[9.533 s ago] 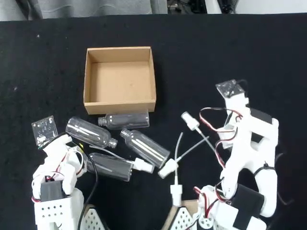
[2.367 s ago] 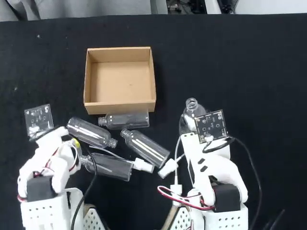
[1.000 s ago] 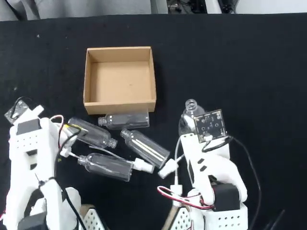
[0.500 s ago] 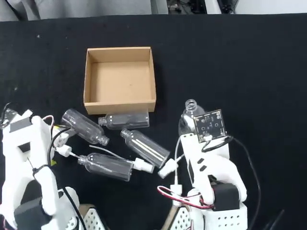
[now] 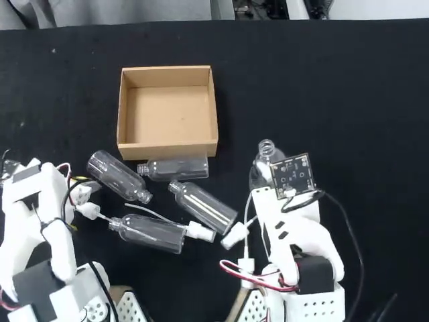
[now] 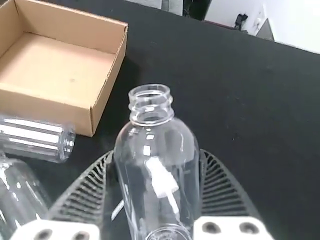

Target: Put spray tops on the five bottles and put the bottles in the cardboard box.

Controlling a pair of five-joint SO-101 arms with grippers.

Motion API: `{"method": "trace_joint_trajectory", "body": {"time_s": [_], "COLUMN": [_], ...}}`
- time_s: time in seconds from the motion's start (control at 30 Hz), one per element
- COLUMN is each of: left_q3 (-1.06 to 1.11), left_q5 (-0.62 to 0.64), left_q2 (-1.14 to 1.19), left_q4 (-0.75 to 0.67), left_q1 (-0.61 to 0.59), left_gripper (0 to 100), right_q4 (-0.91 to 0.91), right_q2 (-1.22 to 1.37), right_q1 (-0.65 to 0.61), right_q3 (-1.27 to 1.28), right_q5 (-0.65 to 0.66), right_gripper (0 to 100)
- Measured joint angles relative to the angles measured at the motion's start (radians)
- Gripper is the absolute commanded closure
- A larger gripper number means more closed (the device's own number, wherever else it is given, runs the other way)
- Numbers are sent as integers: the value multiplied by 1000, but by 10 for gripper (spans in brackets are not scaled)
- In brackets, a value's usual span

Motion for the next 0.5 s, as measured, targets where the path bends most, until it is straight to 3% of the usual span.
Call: {"method": "trace_joint_trajectory", "body": {"time_s": [0.2,0.5], "left_q3": [-8,-26], "left_q5": [0,0], "left_q2": [38,54], "left_q4": [-34,-35], "left_q1": [-5,-6], "left_gripper": [627,627], "right_q4": [0,0], "right_q2": [0,0], "right_q1": [-72,-80], "right_q3": [5,14], "right_q5": [0,0], "right_gripper": [907,907]}}
